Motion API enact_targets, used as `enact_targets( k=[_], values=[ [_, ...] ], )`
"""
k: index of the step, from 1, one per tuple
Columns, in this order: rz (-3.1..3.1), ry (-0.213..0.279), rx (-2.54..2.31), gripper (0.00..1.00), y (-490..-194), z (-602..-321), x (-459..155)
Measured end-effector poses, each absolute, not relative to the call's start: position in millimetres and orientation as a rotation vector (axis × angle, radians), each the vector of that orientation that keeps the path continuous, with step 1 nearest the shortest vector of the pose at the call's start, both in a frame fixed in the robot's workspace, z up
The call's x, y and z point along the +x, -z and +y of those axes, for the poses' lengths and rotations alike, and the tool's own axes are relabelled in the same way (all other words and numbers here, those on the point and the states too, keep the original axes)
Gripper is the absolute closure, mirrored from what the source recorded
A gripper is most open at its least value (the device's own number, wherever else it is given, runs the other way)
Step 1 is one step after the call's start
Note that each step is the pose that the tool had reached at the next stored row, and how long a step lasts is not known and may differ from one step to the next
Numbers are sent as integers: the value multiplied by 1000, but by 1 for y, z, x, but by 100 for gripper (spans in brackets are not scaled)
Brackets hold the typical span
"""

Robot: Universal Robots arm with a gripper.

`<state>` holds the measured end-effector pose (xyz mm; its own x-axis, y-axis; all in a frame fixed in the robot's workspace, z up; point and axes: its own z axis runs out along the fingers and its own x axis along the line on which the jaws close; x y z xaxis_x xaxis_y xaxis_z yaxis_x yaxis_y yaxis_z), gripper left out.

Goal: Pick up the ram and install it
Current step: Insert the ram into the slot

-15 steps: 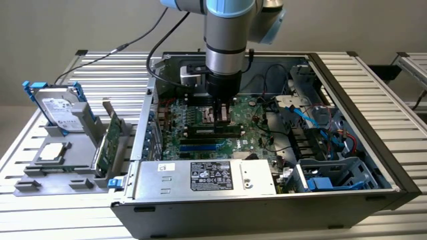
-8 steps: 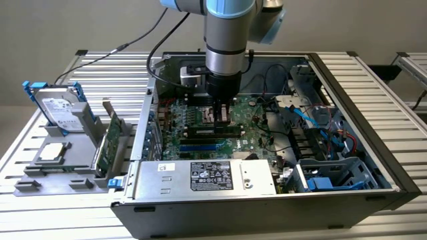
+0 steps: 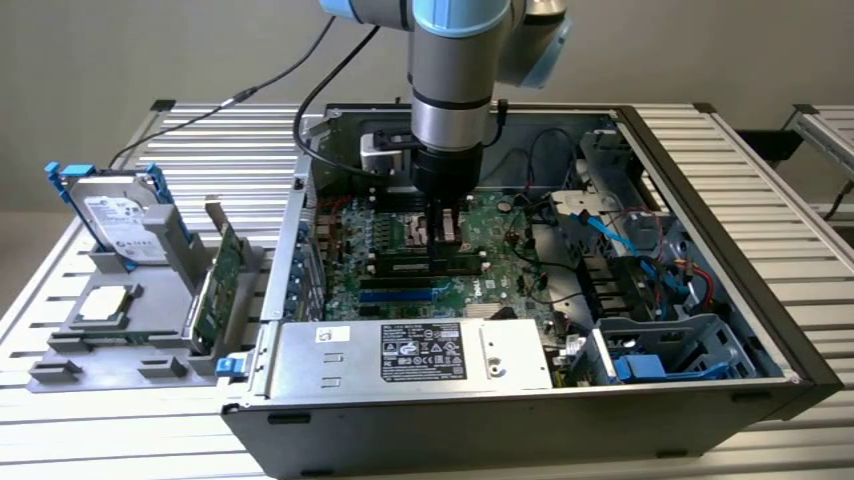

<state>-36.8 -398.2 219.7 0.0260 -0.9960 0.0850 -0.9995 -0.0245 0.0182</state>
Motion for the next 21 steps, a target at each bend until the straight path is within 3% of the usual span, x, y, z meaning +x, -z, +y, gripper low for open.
enact_targets(
  k=[1,2,16,18,21],
  values=[
    [-2141,-73,2196,67,-220,-398,-37],
    [-2140,-71,2196,61,-222,-398,-37],
    [-2129,-46,2186,61,-244,-398,-37],
    [-2128,-45,2185,63,-244,-398,-37],
    [-2128,-45,2185,82,-244,-398,-37]
  ],
)
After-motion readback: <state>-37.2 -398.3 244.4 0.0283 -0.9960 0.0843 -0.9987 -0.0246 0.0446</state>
